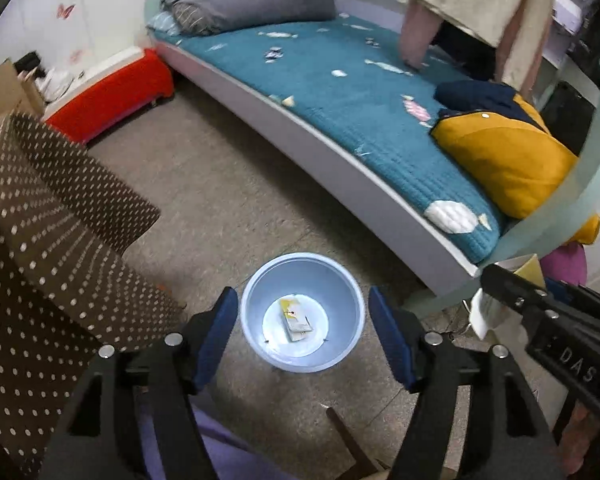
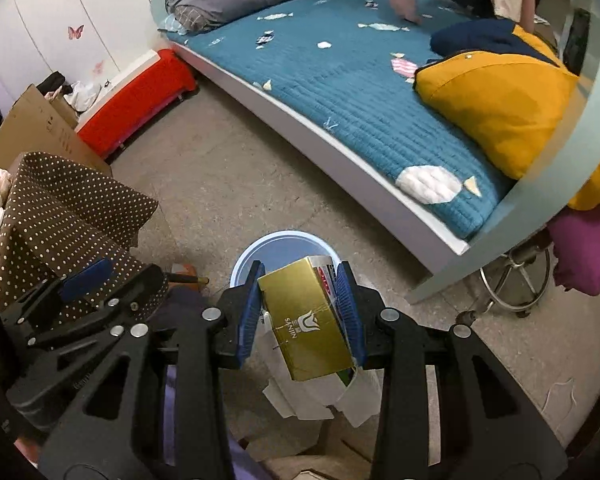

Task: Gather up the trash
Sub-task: 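Carry both boxes over the blue bucket and open both grippers to drop them, then move both empty grippers back toward the polka-dot table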

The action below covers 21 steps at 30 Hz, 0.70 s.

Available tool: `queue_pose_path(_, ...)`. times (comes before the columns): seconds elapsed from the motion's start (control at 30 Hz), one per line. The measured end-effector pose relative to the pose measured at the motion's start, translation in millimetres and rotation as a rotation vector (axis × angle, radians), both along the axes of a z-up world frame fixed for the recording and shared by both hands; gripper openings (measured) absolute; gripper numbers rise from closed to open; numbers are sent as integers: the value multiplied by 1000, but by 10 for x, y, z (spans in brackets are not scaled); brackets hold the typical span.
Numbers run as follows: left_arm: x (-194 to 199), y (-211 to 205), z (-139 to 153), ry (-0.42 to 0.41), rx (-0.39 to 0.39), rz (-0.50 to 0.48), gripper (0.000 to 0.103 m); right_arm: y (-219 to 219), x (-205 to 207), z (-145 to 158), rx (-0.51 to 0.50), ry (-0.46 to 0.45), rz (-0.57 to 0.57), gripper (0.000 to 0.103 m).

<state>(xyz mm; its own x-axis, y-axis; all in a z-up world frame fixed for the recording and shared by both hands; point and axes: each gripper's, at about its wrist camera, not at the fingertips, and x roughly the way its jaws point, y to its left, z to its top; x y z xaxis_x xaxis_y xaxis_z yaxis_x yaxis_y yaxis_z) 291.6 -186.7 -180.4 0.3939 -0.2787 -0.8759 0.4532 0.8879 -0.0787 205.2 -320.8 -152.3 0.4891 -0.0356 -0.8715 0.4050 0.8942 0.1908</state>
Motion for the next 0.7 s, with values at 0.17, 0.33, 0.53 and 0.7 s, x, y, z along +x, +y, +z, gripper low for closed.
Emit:
queue_pose_path(0.17, 112, 314, -37, 16, 13, 70, 71, 151, 191, -103, 18, 17, 51, 37)
queue_pose_path(0.33, 202, 563, -10, 25, 15, 124, 73, 314, 398, -93, 17, 2, 106, 43)
queue_pose_path(0.53, 213, 677, 32, 20, 15, 139, 75, 291, 521, -93, -16, -13, 58, 82)
queue_pose_path(0.7, 218, 693, 6, 50, -3, 132, 76, 274, 471, -230, 7, 45, 53, 82)
